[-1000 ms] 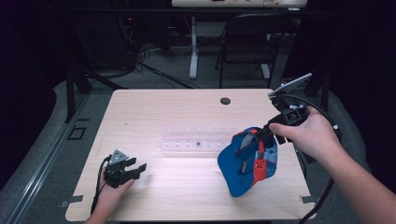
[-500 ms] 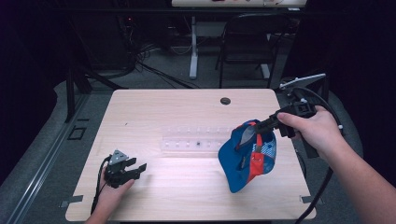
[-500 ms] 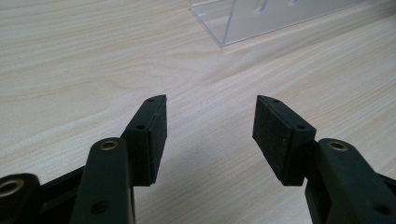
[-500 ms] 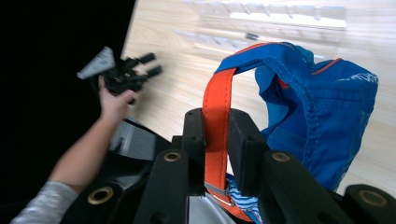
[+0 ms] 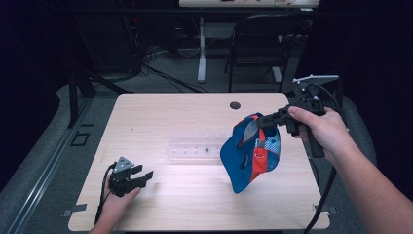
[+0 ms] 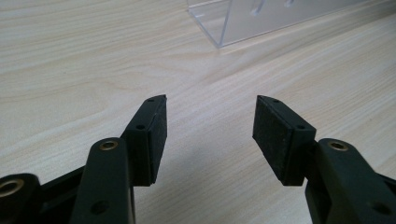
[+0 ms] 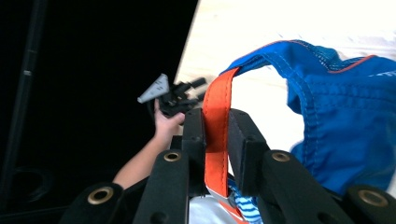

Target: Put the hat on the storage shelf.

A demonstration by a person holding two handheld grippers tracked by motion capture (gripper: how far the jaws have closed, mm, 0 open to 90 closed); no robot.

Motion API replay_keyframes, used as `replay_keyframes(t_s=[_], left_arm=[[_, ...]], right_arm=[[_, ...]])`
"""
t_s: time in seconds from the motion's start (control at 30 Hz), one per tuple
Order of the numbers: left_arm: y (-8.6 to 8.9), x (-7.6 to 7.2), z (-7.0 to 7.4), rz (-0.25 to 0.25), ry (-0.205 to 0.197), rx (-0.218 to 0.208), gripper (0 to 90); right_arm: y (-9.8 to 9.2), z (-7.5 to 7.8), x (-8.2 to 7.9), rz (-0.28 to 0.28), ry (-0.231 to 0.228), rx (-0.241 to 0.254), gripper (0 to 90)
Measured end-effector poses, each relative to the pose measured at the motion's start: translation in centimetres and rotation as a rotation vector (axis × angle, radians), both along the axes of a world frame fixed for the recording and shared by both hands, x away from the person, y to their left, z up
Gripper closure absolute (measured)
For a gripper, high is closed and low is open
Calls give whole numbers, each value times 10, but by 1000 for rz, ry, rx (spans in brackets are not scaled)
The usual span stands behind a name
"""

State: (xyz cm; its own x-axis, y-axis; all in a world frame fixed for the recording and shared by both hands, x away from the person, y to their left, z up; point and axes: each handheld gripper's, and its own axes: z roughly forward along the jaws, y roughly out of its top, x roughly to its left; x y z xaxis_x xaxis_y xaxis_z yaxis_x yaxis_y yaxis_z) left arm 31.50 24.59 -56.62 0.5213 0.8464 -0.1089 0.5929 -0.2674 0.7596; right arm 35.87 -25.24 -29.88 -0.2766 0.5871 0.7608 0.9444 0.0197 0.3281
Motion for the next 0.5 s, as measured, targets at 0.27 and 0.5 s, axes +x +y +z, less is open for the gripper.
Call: replay_keyframes(t_s=[0.27, 0.5], left_arm=[[-1, 0, 0, -4, 0, -1, 453], [-4, -1, 0, -11, -7, -1, 453]], right_arm=[[0, 6, 10, -25, -21, 68, 782], [5, 7, 19, -37, -33, 117, 783]])
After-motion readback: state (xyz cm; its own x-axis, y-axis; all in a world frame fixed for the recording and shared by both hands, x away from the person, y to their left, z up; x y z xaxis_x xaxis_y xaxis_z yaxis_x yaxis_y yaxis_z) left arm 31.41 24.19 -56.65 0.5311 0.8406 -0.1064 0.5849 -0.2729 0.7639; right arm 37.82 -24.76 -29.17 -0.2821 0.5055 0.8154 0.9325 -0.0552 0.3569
